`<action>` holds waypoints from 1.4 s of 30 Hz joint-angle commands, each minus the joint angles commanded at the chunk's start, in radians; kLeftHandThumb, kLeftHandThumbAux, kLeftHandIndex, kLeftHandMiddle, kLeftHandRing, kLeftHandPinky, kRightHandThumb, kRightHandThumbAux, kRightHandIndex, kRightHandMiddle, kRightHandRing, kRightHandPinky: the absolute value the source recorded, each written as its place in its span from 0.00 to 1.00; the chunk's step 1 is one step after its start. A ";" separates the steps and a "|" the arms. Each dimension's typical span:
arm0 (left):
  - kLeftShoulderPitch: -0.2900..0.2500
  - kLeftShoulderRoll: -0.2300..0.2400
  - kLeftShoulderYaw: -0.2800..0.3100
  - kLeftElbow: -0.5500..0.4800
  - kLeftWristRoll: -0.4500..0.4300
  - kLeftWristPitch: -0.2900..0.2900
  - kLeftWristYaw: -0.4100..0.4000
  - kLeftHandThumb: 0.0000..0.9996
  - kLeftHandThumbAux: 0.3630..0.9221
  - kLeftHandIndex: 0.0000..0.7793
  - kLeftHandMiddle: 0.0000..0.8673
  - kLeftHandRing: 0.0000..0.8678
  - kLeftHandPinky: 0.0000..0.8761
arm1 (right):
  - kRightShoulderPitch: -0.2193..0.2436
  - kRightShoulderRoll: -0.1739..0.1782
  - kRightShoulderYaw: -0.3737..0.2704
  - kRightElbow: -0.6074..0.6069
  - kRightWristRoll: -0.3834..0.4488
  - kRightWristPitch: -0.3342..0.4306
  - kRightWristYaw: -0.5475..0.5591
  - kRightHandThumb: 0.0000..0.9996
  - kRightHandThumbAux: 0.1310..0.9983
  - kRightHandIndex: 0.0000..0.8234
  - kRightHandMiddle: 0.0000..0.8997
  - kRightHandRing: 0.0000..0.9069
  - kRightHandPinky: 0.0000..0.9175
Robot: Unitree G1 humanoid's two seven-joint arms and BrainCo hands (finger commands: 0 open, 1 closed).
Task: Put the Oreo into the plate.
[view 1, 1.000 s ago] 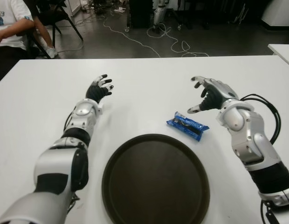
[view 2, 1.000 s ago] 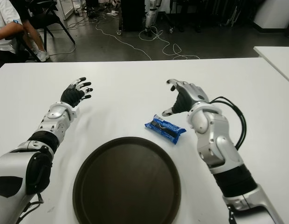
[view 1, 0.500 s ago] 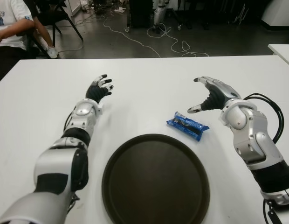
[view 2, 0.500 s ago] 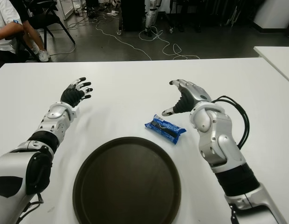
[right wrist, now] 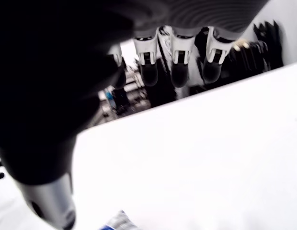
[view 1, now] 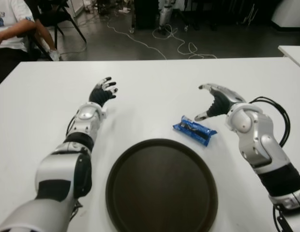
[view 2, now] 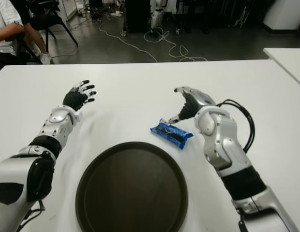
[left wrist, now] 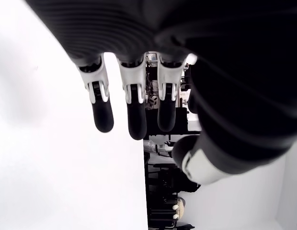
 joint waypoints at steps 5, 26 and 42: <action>0.000 0.000 -0.001 0.000 0.001 0.000 0.002 0.00 0.76 0.14 0.21 0.21 0.23 | -0.004 0.000 0.009 0.019 0.005 -0.009 0.000 0.00 0.76 0.11 0.14 0.10 0.01; 0.000 -0.002 -0.001 -0.001 0.005 -0.003 0.006 0.00 0.76 0.13 0.22 0.22 0.24 | -0.030 0.042 0.051 0.163 0.023 -0.041 -0.025 0.00 0.68 0.21 0.21 0.19 0.11; -0.001 -0.002 -0.004 0.000 0.009 -0.004 0.009 0.00 0.74 0.13 0.21 0.21 0.22 | -0.060 0.073 0.083 0.302 0.008 -0.085 -0.117 0.00 0.68 0.17 0.17 0.15 0.10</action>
